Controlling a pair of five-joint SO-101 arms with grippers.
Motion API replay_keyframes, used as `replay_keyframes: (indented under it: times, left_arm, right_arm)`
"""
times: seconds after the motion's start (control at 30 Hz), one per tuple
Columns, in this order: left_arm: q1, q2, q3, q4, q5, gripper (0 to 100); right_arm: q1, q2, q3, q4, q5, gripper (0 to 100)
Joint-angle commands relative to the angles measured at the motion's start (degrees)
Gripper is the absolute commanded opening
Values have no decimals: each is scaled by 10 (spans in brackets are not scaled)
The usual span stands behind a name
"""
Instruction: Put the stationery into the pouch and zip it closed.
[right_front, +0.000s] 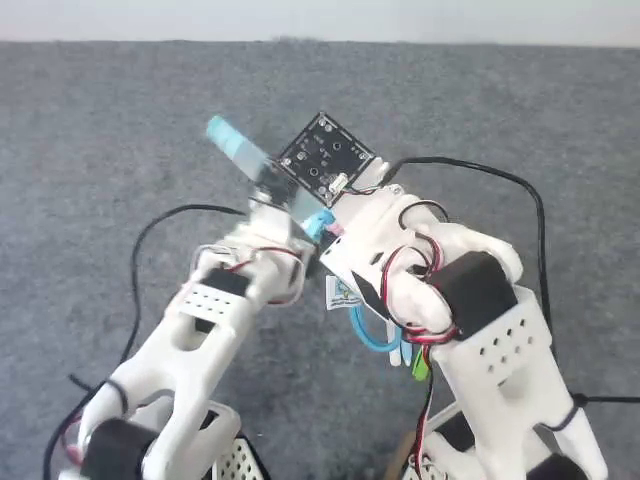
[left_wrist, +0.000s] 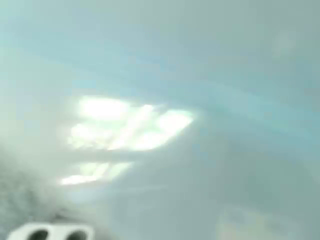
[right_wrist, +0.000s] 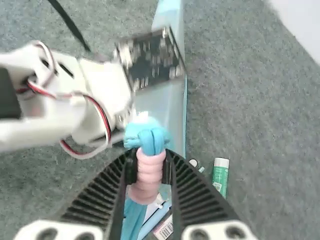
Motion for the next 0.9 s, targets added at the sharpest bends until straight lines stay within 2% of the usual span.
replay_keyframes:
  times: [0.0,0.2,0.4,0.6,0.87]
  left_arm:
    - [-69,-110,0,36,41,272]
    - [-176,-271,6,120,29,271]
    - [-222,-393,7,208,18,269]
    - [-205,-503,40,230,-59,269]
    - [-83,-634,44,346,-112,272]
  right_arm:
    - [-6,-42,4,-16,12,7]
    - [7,-57,76,-47,9,7]
    - [53,-65,164,-95,9,7]
    - [52,-60,231,-146,12,7]
    - [52,-59,320,-201,8,7]
